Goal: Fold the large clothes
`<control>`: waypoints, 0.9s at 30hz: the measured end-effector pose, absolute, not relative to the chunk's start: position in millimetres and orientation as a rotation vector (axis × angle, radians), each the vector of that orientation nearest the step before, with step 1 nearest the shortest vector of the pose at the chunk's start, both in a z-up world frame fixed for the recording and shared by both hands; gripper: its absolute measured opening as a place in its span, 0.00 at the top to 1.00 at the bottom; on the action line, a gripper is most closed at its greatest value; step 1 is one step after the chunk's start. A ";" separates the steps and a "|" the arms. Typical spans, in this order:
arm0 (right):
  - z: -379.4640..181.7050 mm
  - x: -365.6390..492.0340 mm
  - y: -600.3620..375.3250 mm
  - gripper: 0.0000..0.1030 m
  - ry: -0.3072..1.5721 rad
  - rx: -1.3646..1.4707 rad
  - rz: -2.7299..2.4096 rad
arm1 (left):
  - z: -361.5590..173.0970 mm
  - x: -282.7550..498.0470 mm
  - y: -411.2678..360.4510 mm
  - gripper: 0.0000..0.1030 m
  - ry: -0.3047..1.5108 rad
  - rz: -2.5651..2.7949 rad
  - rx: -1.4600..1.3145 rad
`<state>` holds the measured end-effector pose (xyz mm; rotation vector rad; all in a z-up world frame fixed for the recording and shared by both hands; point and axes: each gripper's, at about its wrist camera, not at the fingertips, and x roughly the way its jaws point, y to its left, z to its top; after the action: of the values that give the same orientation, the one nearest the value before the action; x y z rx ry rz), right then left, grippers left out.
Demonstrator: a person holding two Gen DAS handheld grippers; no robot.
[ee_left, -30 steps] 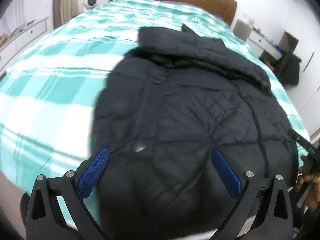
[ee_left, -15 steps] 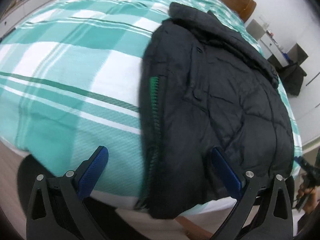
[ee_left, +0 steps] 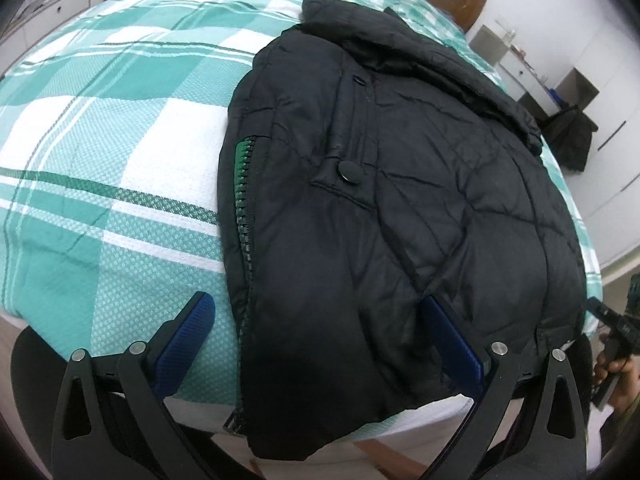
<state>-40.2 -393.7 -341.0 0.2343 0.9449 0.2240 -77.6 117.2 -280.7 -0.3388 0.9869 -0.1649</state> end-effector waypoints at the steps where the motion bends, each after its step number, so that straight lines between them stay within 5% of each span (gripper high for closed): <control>1: -341.0 -40.3 -393.6 0.04 0.945 0.235 0.224 | -280.7 -78.5 118.0 0.01 0.987 -0.169 -0.342; 18: -347.1 -46.5 -382.8 0.05 0.973 0.224 0.299 | -278.4 -80.3 102.7 0.02 1.020 -0.282 -0.330; 27: -355.4 -40.4 -376.3 0.10 1.035 0.342 0.357 | -274.9 -87.5 116.0 0.36 1.064 -0.218 -0.339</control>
<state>-40.4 -376.3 -355.4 0.3416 1.0350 0.3574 -87.5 116.0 -274.9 -0.3391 1.0638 -0.2185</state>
